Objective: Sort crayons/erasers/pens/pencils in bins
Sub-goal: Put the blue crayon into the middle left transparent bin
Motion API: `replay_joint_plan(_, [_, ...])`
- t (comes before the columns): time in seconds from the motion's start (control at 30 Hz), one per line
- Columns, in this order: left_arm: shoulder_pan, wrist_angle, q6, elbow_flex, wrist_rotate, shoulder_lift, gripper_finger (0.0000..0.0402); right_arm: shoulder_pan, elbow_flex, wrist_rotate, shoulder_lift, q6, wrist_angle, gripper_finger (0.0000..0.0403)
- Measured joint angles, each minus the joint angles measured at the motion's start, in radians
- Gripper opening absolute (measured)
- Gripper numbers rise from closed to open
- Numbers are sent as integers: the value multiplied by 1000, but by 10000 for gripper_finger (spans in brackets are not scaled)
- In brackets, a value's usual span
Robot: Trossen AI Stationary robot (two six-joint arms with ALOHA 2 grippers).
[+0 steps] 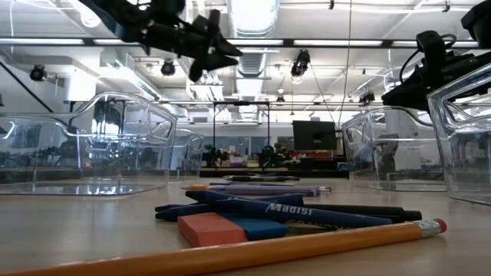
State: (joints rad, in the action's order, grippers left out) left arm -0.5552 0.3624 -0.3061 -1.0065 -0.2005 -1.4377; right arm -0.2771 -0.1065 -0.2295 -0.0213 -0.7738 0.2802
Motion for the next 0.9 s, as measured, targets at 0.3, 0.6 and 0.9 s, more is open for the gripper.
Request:
replay_joint_plan(0.3, [24,-115,-2,-161,0,-174,123,0,0,0,0,0,0,38])
replay_joint_plan(0.6, [53,-266,-33,-276,11,-304,123,0,0,0,0,0,0,38])
replay_joint_plan(0.9, [64,-462,-180,-368,25,-406,123,0,0,0,0,0,0,38])
